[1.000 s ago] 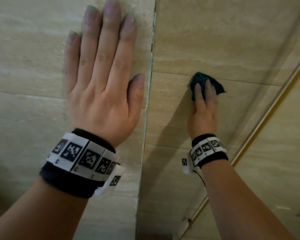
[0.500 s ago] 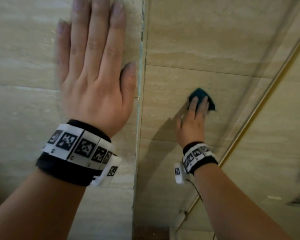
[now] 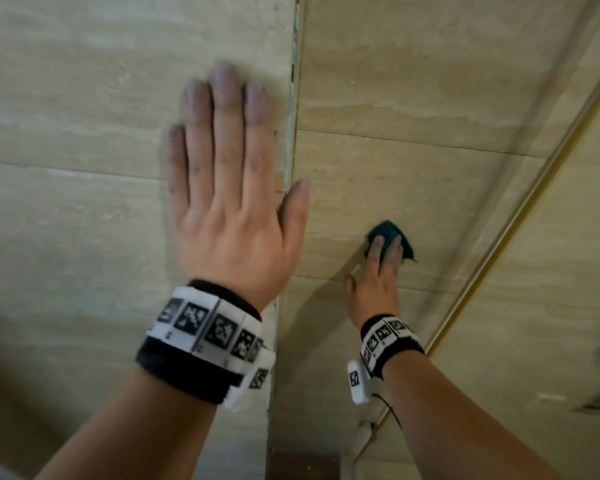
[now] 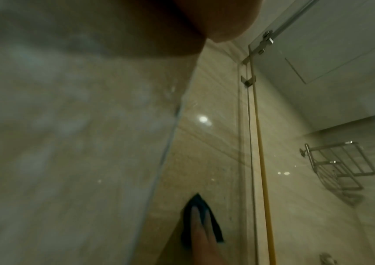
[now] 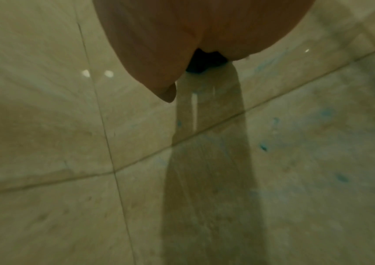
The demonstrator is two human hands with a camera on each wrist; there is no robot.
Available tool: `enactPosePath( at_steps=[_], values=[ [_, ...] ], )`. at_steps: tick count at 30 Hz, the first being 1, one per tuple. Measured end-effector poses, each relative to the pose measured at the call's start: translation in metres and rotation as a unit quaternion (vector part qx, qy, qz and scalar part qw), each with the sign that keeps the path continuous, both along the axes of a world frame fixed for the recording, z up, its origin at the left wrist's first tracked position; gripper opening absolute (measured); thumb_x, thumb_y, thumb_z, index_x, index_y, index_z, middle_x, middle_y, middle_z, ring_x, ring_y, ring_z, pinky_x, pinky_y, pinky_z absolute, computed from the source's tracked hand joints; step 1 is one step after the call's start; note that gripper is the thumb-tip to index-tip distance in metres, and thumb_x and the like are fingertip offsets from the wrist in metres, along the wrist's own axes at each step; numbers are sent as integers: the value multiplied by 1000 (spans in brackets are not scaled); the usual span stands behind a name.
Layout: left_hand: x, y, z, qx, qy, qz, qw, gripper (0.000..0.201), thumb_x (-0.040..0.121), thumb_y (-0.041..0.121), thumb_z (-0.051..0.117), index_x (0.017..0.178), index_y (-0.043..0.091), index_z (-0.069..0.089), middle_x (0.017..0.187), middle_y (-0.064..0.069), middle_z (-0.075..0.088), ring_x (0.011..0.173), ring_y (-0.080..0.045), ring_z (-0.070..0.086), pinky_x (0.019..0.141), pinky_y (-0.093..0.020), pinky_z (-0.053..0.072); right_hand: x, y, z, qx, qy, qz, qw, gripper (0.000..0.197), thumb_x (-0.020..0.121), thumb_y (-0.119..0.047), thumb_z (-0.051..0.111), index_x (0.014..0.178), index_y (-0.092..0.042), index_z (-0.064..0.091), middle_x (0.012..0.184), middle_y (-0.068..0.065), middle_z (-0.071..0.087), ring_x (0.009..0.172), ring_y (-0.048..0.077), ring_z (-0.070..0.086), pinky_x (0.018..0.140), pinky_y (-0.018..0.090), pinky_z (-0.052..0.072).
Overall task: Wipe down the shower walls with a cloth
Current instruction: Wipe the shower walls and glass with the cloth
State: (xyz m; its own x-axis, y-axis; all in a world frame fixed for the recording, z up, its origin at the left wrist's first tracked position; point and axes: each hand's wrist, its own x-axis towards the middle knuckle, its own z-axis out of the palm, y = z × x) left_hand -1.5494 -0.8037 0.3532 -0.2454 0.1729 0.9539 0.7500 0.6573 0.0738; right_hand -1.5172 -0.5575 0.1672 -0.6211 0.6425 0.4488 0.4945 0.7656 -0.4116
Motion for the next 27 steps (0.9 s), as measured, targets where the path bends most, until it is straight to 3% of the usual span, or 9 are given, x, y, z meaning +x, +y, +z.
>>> enactPosePath(
  at_steps=[3,6,10,13,17,22,25,27],
  values=[
    [0,5,-16,10,6,2,1000,71,107,35,52,159,-4,23,163,-31,29,153,-47,26,127,-59,18,-4,3,23,0,36,-8,999,93,102,-32,56,163,-14,-12,167,14,-26,156,31,-16,128,41,-1],
    [0,7,-16,23,10,-5,1000,68,107,31,53,158,-4,24,162,-32,31,152,-48,28,125,-61,21,-12,9,84,12,130,-9,991,86,102,-34,51,164,-14,-5,168,14,-22,157,32,-13,129,45,7],
    [3,9,-17,28,-6,0,1000,66,109,30,50,159,-5,24,163,-32,29,153,-48,25,125,-62,20,-16,16,141,8,197,-3,980,82,103,-35,49,164,-14,-3,169,14,-20,157,32,-12,126,35,0],
    [5,12,-21,39,-18,4,999,65,110,29,49,159,-4,23,163,-31,28,153,-48,24,125,-62,20,-13,18,116,8,188,-8,982,86,102,-33,52,164,-18,-7,169,11,-23,157,31,-12,128,47,14],
    [7,18,-25,53,-11,14,998,62,111,26,48,159,-4,24,163,-31,29,153,-47,26,125,-62,22,-4,6,45,-97,127,-30,987,95,101,-28,55,161,-24,-19,165,0,-33,157,26,-16,124,47,26],
    [6,25,-47,42,26,52,997,68,102,6,60,159,-2,23,163,-27,33,152,-44,29,126,-59,23,3,-10,3,-260,124,-47,956,101,99,-25,59,160,-23,-22,165,1,-33,158,28,-9,126,39,20],
    [4,27,-52,47,40,56,997,69,100,2,61,158,-1,25,162,-26,36,151,-43,30,126,-58,24,-4,-16,13,-291,136,-58,945,104,98,-28,61,160,-20,-22,166,6,-32,157,30,-9,127,44,17],
    [3,27,-51,54,45,54,996,68,100,2,61,158,-2,27,161,-27,37,150,-43,31,125,-59,25,-10,-23,22,-271,117,-44,955,106,97,-27,62,159,-14,-22,164,14,-32,156,35,-12,128,45,11]
  ],
)
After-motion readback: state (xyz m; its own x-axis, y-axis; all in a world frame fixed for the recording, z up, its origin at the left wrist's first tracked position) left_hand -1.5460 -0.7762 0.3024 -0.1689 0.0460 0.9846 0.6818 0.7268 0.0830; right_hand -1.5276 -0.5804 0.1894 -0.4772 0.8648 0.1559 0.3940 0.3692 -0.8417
